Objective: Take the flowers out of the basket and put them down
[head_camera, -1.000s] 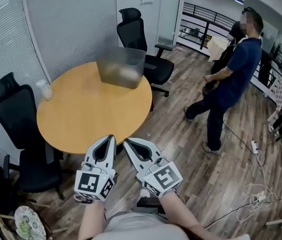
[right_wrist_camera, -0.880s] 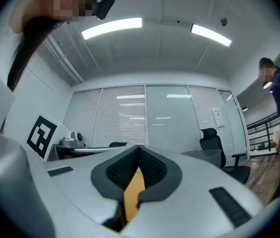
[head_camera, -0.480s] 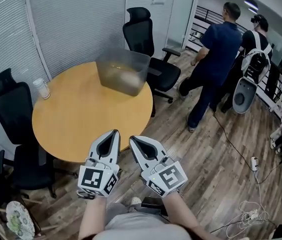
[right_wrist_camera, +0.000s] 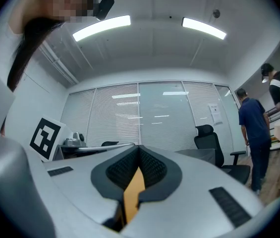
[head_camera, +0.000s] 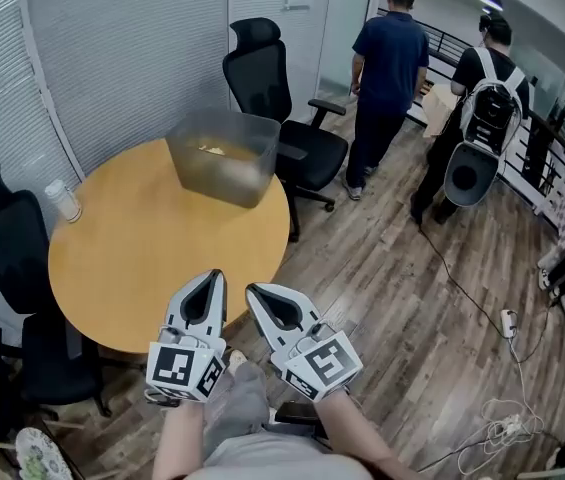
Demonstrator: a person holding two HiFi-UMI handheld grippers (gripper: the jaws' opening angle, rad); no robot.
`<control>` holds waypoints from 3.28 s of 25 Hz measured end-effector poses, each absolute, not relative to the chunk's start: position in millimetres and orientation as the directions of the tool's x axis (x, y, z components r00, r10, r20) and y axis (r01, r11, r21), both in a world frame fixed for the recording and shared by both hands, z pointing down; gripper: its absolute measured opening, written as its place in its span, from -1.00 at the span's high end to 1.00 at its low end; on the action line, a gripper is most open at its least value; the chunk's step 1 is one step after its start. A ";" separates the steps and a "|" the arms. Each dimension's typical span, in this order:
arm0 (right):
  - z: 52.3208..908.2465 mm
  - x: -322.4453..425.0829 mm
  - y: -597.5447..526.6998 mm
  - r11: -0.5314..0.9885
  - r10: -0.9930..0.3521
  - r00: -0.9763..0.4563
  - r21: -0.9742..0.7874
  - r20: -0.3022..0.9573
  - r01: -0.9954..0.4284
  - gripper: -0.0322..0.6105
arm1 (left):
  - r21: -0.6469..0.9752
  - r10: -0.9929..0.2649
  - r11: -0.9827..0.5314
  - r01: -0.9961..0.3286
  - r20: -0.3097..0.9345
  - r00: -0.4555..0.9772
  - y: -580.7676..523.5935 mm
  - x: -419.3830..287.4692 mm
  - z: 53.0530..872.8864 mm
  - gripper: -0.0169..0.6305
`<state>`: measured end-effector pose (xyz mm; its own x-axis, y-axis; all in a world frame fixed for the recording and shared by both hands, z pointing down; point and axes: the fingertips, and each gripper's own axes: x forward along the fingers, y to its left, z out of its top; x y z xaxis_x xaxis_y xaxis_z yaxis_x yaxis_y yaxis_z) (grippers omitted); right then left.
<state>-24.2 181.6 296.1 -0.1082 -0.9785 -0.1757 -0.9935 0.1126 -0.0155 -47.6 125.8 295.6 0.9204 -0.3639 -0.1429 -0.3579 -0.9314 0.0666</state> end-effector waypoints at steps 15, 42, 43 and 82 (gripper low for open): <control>289.6 39.6 89.1 0.142 -0.977 -0.145 0.033 -0.158 -0.989 0.83 | 0.103 -0.385 -0.922 -0.373 -0.169 0.907 33.5 18.5 292.7 0.93; 297.9 94.9 -76.7 0.217 -0.969 -0.218 0.020 -0.115 -0.976 0.83 | 0.112 -0.477 -0.878 -0.465 -0.131 0.869 -129.2 54.1 301.4 0.93; 297.9 97.5 -80.4 0.223 -0.968 -0.224 0.022 -0.115 -0.975 0.83 | 0.113 -0.485 -0.874 -0.473 -0.130 0.865 -132.9 55.6 301.8 0.93; 347.4 255.1 -273.2 0.488 -0.853 -0.460 0.062 0.246 -0.871 0.83 | 0.156 -0.714 -0.696 -0.701 -0.045 0.699 -259.0 143.6 332.0 0.93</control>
